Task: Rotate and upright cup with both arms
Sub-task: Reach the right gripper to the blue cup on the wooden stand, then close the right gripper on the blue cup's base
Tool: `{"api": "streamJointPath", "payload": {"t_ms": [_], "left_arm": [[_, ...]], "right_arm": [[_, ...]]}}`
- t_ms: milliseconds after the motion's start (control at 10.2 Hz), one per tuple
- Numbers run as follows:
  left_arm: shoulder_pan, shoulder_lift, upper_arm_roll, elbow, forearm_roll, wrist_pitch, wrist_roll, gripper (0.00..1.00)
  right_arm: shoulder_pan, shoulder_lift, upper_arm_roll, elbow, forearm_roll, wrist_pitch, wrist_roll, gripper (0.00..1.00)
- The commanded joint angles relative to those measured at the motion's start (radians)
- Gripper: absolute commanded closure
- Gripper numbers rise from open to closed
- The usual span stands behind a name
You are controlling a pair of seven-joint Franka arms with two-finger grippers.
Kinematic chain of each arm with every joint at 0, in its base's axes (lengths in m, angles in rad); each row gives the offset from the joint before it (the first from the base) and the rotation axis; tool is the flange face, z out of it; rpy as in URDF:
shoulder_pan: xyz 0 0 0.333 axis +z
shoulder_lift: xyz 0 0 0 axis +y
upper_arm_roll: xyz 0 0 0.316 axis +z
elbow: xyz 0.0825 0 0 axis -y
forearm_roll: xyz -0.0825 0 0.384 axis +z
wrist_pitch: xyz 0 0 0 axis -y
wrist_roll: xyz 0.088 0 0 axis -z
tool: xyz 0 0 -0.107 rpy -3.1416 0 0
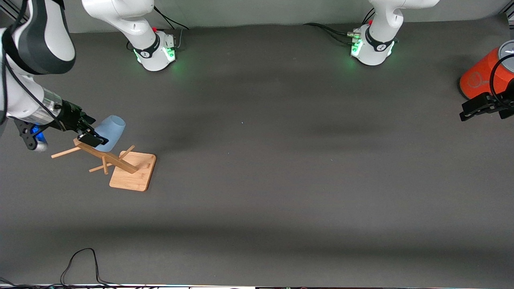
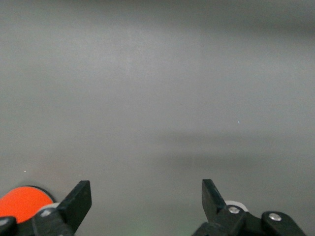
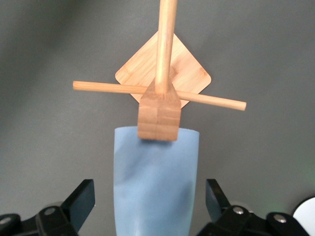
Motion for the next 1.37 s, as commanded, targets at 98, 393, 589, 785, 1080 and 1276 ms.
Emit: {"api": "streamJointPath", "payload": {"t_ms": [98,393,589,785,1080,1276], "left_arm": [[-0.012,-0.006,0.008,0.008,0.005,-0.015,0.004,0.0],[-0.012,-0.006,0.008,0.008,0.005,-0.014,0.004,0.0],[-0.014,-0.004,0.008,0.008,0.005,-0.012,0.004,0.0],[-0.012,-0.004,0.008,0.008,0.005,-0.012,0.004,0.0],[-0.01,-0.003,0.008,0.007,0.003,-0.009,0.004,0.0],[-0.01,-0.001,0.008,0.007,0.005,-0.007,0.004,0.0]], "right_arm": [[0.003,-0.01,-0.004,-0.057,0.03,0.044,0.021,0.0],[0.001,-0.008,-0.005,-0.064,0.03,0.041,0.004,0.3],[-0.001,-0.01,-0.005,-0.06,0.03,0.039,0.003,0.36],[0.001,-0.016,-0.004,-0.042,0.027,0.033,0.001,0.36],[0.022,-0.028,0.008,0.037,0.022,-0.046,-0.002,0.36],[0.081,-0.034,0.008,0.08,0.021,-0.1,0.025,0.36]]}}
